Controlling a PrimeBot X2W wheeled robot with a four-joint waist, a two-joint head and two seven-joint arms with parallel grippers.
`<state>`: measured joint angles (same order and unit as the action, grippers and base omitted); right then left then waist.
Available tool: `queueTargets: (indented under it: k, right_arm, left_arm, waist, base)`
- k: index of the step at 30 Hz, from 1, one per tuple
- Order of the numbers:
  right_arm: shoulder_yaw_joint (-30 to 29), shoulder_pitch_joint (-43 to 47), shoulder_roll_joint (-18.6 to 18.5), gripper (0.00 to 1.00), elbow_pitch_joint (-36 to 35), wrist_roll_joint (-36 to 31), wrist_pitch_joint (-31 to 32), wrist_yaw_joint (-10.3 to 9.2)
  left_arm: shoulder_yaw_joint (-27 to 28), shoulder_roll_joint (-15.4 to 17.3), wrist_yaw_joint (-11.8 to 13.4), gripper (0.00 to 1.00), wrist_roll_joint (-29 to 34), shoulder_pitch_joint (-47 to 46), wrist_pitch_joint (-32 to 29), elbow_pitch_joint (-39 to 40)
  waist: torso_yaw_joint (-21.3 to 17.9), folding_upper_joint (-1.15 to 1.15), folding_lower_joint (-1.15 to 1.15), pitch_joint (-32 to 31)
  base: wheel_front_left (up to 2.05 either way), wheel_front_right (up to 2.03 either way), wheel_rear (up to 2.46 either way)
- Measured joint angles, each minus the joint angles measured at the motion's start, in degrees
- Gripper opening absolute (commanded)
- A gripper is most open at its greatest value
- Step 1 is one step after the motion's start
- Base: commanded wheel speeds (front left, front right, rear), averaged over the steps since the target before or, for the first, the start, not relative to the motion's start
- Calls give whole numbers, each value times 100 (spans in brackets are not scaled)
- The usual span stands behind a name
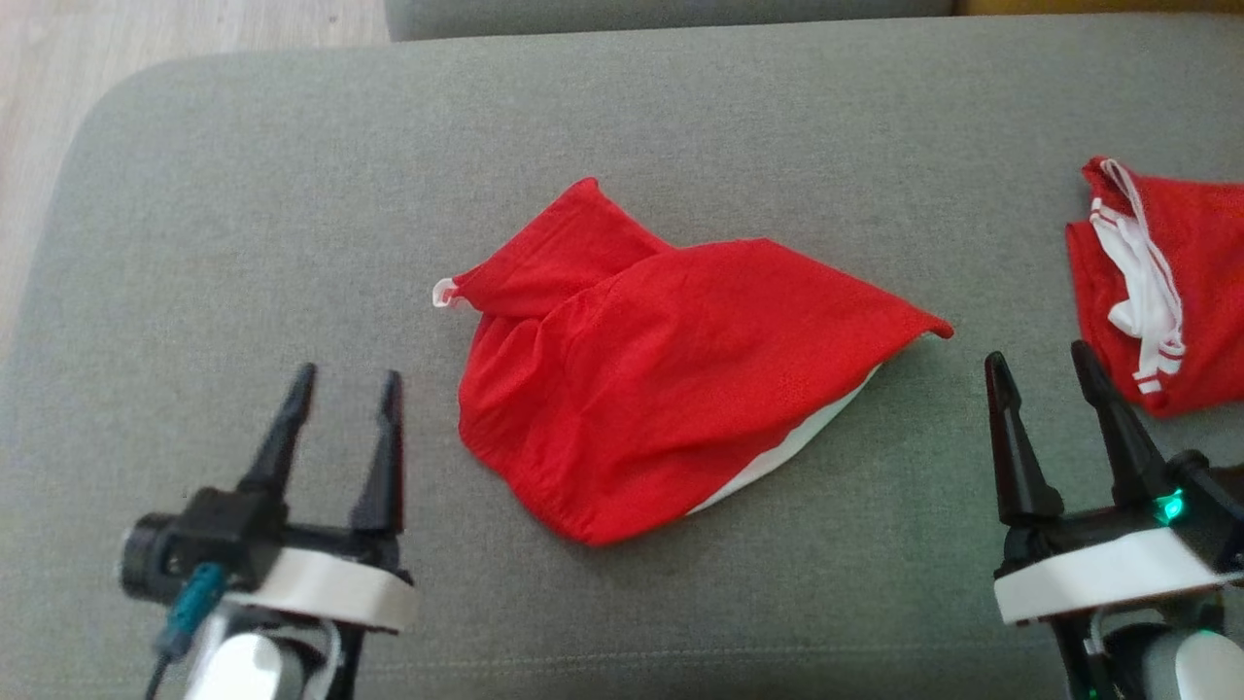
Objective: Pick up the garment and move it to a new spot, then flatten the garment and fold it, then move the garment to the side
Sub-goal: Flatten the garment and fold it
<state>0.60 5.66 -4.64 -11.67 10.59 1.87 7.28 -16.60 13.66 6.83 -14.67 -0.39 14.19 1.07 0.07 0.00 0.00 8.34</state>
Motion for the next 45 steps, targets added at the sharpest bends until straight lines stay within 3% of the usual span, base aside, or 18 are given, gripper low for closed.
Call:
queueTargets:
  k: [13, 17, 23, 24, 25, 26, 33, 40, 45]
  right_arm:
    - [89, -42, 3, 100, 18, 10, 24, 0]
    - [87, -44, 8, 100, 55, 48, 21, 0]
    - [86, -93, 20, 100, 77, 51, 7, 0]
    - [88, -125, 24, 100, 79, 51, 2, 0]
    - [86, -164, 24, 100, 85, 51, -24, 0]
    - [85, -190, 24, 100, 87, 51, -38, 0]
    - [27, -202, 43, 100, 137, 112, -70, 0]
    - [43, -203, 63, 100, 168, 172, -70, 0]
    - [103, -295, 80, 100, 222, 266, -88, 0]
  left_arm:
    - [-1686, -181, -1184, 100, 2, -729, -1515, -602]
    - [-2125, -178, -1311, 100, -2, -747, -1871, -892]
    - [-2308, -92, -1339, 100, 157, -1072, -2000, -1289]
    - [-2335, -89, -1339, 97, 203, -1133, -2015, -1335]
    - [-2349, -90, -1340, 27, 233, -1183, -2009, -1366]
    - [-2350, -90, -1344, 0, 240, -1214, -2005, -1370]
    - [-2369, 138, -1384, 0, 181, -1397, -1934, -913]
    - [-2250, 702, -1396, 0, -54, -1898, -2607, -54]
    - [-1840, 884, -1395, 0, -354, -2359, -2961, 32]
  waist:
    - [-42, 0, 1, 388]
    - [-122, 0, 1, 468]
    - [-184, 0, 1, 591]
    - [-189, 0, 1, 607]
    - [-192, 0, 1, 621]
    - [-192, 0, 1, 634]
    - [-107, 0, 0, 647]
    - [-46, 0, 0, 646]
    - [-145, 0, 0, 704]
  base:
    - [0, 0, 0]
    - [0, 0, 0]
    - [0, 0, 0]
    - [0, 0, 0]
    - [0, 0, 0]
    - [0, 0, 0]
    - [0, 0, 0]
    - [0, 0, 0]
    - [0, 0, 0]
